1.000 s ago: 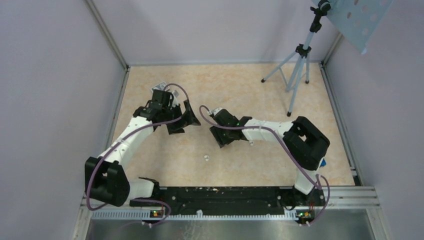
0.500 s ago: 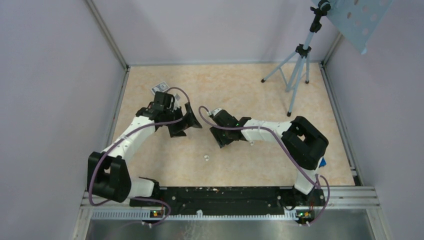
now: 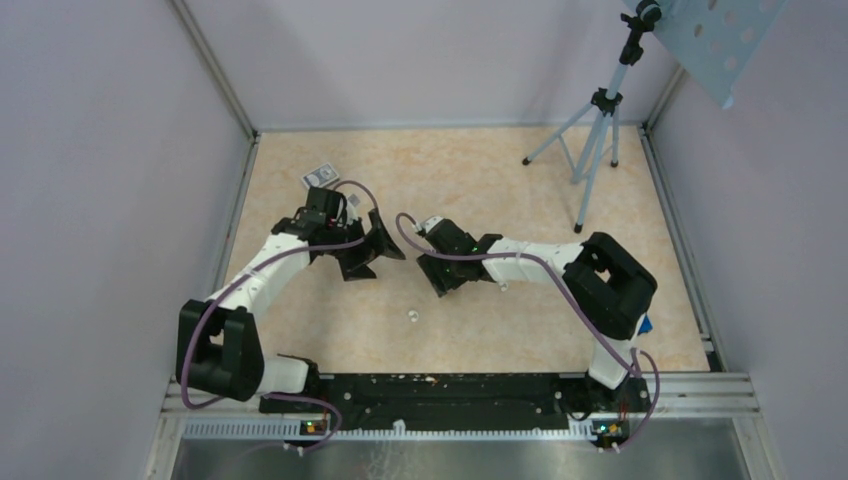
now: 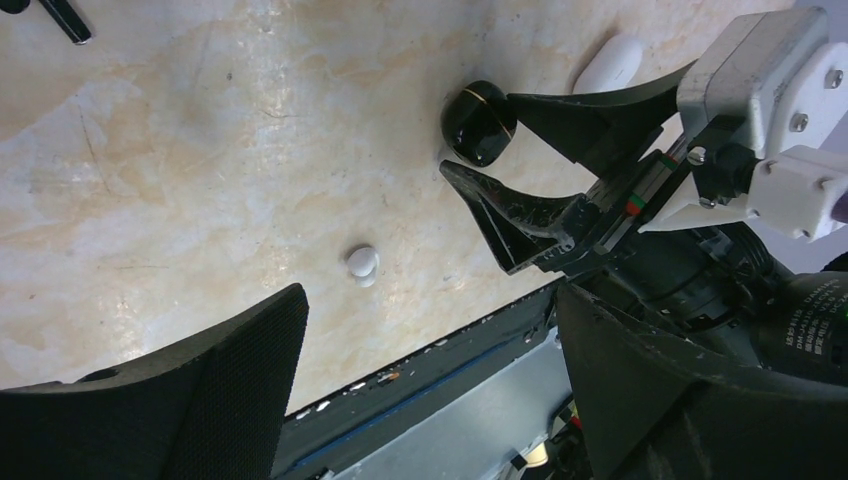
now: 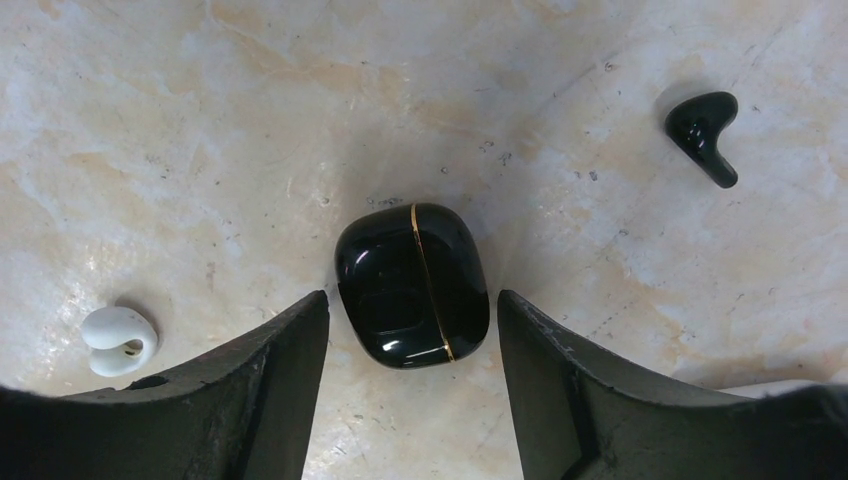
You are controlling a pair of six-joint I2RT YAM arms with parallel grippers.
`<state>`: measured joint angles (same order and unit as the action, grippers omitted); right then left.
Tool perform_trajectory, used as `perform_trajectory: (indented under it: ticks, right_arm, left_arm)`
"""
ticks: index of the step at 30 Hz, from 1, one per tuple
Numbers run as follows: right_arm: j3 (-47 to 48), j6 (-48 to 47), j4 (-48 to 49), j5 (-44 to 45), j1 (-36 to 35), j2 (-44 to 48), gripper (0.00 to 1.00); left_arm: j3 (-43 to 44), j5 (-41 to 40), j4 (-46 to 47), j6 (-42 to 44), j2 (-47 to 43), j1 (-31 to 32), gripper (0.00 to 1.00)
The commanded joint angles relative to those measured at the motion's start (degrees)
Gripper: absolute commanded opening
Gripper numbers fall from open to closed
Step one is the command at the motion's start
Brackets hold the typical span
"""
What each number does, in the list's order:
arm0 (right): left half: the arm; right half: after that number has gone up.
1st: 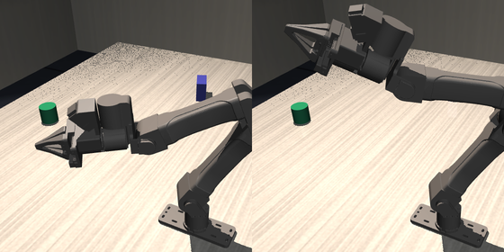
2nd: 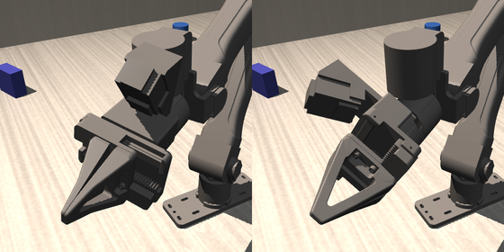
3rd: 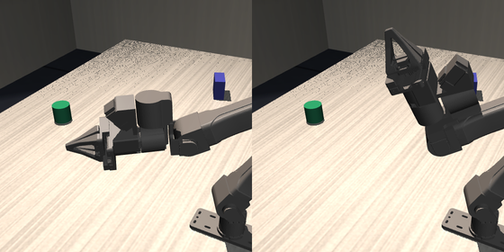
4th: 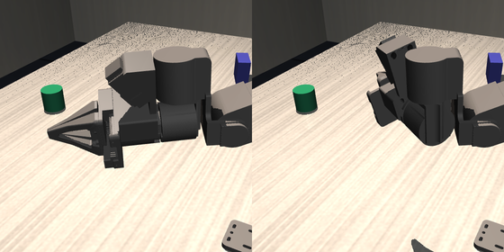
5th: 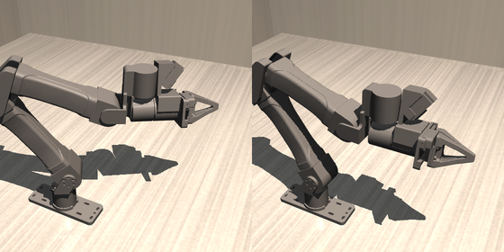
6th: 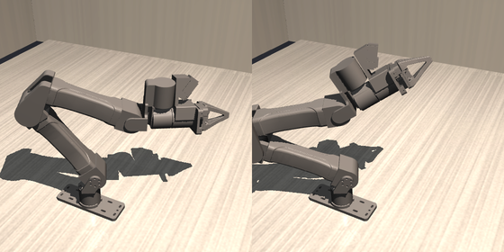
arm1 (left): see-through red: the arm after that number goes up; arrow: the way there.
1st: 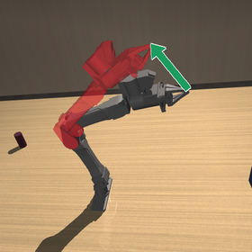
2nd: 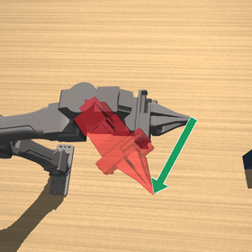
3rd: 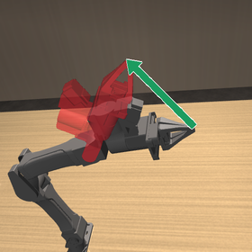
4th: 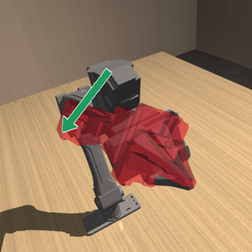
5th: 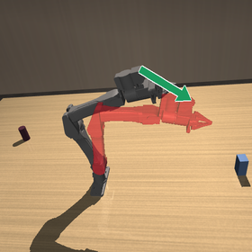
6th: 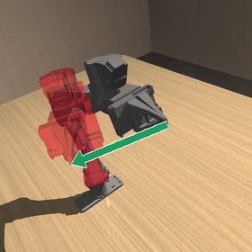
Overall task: Insert the wireless bluetooth earbuds into the charging case
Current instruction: Pick up the charging case from the center of the board.
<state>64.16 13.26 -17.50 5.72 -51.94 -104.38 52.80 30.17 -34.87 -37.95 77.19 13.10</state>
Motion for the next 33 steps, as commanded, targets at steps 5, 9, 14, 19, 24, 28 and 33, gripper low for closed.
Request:
perform_trajectory:
  ticks: [5, 9, 14, 19, 24, 28, 33]
  right_arm:
    - [-0.2, -6.2, -1.0, -1.1, 0.4, 0.7, 0.63]
    - [-0.5, -7.8, -1.2, -1.6, 0.5, 0.7, 0.64]
    - [-0.2, -7.7, -1.1, -3.4, 1.8, 0.8, 0.61]
    - [-0.4, -7.9, -0.4, -4.8, 2.0, 0.6, 0.58]
    - [0.2, -7.8, -0.9, -5.4, 2.0, 0.1, 0.55]
    - [0.2, -7.7, -0.6, -5.5, 2.0, 0.3, 0.46]
    - [0.2, -6.6, -0.5, -5.4, 2.0, 3.0, 0.36]
  left_arm:
    - [-1.4, 2.8, 3.4, -0.4, -2.0, -0.4, 0.99]
    - [-1.5, 3.1, 3.5, -0.5, -2.2, -0.4, 0.99]
    - [-1.9, 3.3, 3.9, -0.5, -2.7, -0.4, 0.99]
    - [-2.2, 3.8, 4.4, -0.8, -2.5, -0.4, 0.99]
    - [-3.1, 3.9, 5.1, -1.9, -2.2, -0.5, 0.99]
    - [-3.3, 4.5, 5.2, -2.4, -1.9, -0.5, 0.99]
    - [-3.3, 5.2, 5.3, -3.2, -1.7, -0.5, 0.99]
